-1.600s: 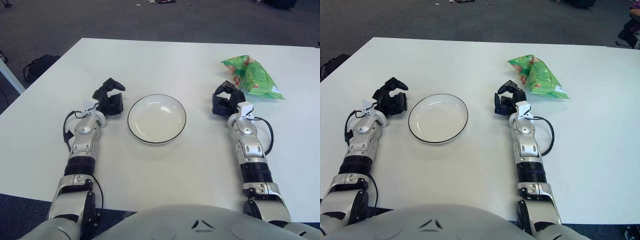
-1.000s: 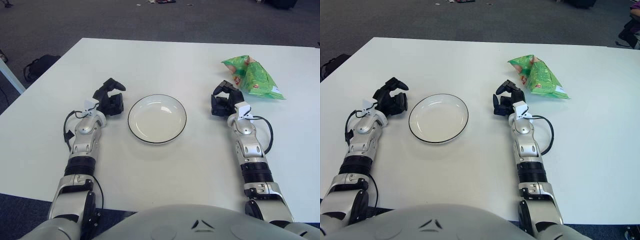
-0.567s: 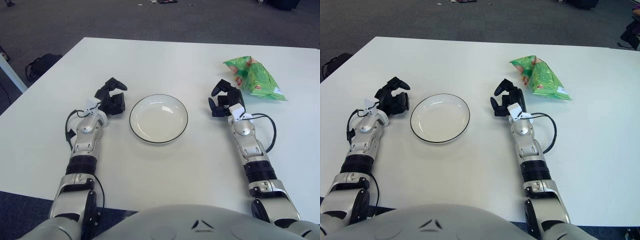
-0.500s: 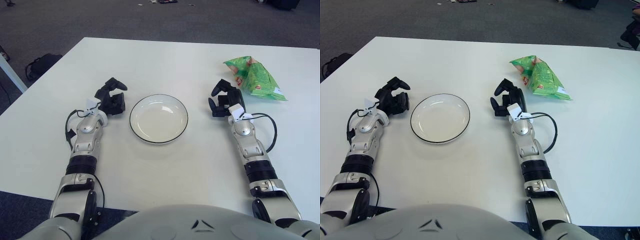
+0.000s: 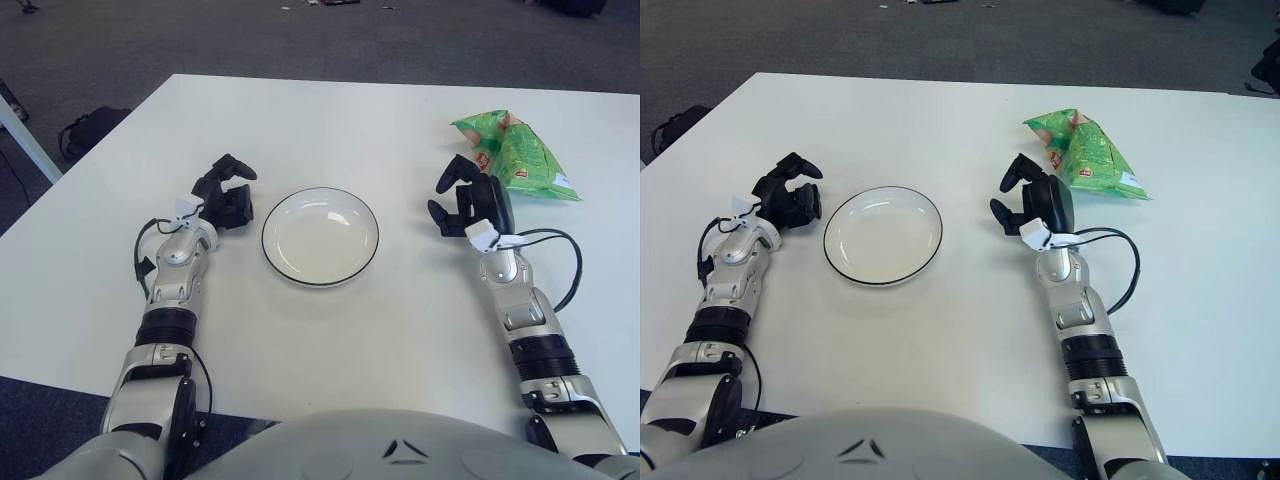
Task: Put the snack into the plate.
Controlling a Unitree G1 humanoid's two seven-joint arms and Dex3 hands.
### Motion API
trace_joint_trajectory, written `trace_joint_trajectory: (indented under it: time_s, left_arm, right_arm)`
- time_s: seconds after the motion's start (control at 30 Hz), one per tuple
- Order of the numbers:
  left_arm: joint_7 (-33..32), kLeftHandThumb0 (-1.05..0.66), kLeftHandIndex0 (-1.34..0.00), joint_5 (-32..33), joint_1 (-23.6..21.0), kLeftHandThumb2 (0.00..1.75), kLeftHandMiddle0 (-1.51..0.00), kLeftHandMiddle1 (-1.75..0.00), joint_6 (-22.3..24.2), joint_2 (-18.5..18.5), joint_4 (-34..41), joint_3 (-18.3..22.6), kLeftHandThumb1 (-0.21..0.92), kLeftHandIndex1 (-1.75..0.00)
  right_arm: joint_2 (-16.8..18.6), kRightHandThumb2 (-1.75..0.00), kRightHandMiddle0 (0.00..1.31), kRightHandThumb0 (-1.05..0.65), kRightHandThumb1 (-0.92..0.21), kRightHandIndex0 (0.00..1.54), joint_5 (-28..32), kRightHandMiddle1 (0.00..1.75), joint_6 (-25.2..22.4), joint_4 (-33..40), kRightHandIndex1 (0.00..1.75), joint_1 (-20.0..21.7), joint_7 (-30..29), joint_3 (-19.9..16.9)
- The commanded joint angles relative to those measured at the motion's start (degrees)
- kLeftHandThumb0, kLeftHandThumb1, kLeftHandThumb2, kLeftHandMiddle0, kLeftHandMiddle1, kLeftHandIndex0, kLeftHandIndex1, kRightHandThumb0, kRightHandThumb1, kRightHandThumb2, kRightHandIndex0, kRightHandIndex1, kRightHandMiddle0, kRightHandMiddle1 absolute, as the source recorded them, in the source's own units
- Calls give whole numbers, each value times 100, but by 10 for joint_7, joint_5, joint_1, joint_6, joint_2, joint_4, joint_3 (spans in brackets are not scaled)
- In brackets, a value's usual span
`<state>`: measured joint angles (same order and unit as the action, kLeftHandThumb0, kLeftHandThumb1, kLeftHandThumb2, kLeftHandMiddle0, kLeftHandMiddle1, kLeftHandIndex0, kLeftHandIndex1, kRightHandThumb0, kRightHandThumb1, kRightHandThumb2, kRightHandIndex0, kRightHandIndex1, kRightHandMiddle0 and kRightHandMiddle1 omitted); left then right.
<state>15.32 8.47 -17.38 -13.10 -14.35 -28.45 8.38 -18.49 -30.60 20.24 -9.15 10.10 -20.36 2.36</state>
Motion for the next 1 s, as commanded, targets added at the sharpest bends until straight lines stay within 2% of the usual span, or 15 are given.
trace_joint_trajectory:
  time_s: [0.0,0.4,0.57,0.7,0.77,0.83,0.9,0.93,0.97]
  left_arm:
    - [-13,-43,-49,-15,30,112,-117,-175,16,9,-31,-6,48,-175]
    - [-6,-43,-48,-12,25,110,-115,-175,15,5,-40,-8,49,-175]
    - [-5,-42,-47,-11,21,108,-114,-175,12,6,-46,-9,50,-175]
    - [-4,-42,-46,-11,19,108,-114,-175,10,6,-50,-8,51,-175]
    - [-5,-42,-46,-11,19,107,-114,-175,8,5,-52,-9,51,-175]
    - [-5,-42,-46,-12,18,107,-114,-175,6,5,-55,-9,51,-175]
    - [-6,-42,-46,-13,17,107,-114,-175,3,5,-56,-9,51,-175]
    - [-6,-42,-46,-13,17,107,-114,-175,2,5,-57,-9,51,-175]
    - [-7,-42,-46,-13,16,107,-114,-175,1,5,-58,-9,51,-175]
  right_arm:
    - [-35,-132,62,-49,-31,131,-39,175,39,-19,175,7,-42,-4]
    - [-104,-127,58,-47,-35,120,-148,175,34,45,175,33,-105,-17]
    - [-129,-128,59,-47,-34,117,-190,175,22,41,175,46,-130,-17]
    - [-143,-123,55,-46,-39,102,-206,175,-2,30,175,59,-130,-17]
    - [-148,-123,52,-19,-33,84,-208,175,-12,21,155,66,-128,-16]
    - [-154,-117,46,-10,-37,74,-208,175,-18,10,150,75,-126,-15]
    - [-164,-101,37,-6,-50,62,-204,175,-25,-3,148,87,-115,-14]
    - [-170,-89,32,-4,-59,53,-202,175,-28,-7,148,92,-107,-14]
    - [-174,-78,29,-15,-69,45,-201,175,-29,-10,142,96,-103,-13]
